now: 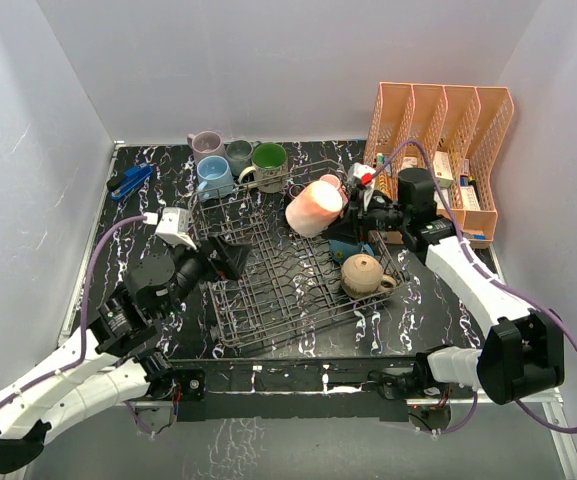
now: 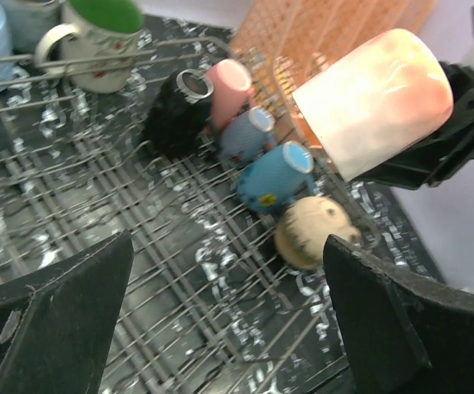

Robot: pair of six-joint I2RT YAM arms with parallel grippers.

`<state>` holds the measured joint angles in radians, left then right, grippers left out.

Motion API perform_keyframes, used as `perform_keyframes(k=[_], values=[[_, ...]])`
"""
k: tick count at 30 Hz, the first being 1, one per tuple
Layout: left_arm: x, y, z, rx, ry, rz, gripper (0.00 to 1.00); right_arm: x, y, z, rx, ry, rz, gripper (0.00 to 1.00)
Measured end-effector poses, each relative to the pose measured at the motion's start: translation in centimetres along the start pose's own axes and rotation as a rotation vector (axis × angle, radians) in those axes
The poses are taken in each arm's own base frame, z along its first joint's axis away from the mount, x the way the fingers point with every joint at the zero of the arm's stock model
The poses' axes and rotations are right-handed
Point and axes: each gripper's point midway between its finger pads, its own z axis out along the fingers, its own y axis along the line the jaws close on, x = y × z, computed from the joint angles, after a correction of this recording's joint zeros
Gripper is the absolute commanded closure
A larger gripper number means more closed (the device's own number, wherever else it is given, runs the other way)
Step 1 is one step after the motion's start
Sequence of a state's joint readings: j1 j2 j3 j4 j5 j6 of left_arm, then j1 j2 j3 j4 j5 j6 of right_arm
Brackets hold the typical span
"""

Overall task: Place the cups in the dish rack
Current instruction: Turn the cup upside down in the dish rack.

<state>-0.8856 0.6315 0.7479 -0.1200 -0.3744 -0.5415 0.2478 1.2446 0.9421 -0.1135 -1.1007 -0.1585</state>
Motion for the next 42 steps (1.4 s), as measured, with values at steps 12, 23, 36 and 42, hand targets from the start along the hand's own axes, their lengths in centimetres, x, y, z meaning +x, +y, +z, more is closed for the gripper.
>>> perform_keyframes(k=[12,23,36,42], values=[[0.6,3.6,-1.8,-0.141,0.019,0.058,0.03,6.2,-3.1,2.4,0.182,0.229,-0.007,0.92],[1.1,4.7,-2.2,-0.176,0.014,0.065,0.03,8.0,-5.9,3.1,0.326,0.271,0.059,0.92],[1.3,5.3,-2.4,-0.194,0.004,0.059,0.03,11.5,-7.5,4.4,0.46,0.321,0.122,0.92],[1.2,5.4,-2.4,-0.197,0.0,0.059,0.03,12.1,-8.6,4.1,0.528,0.325,0.146,0.92]])
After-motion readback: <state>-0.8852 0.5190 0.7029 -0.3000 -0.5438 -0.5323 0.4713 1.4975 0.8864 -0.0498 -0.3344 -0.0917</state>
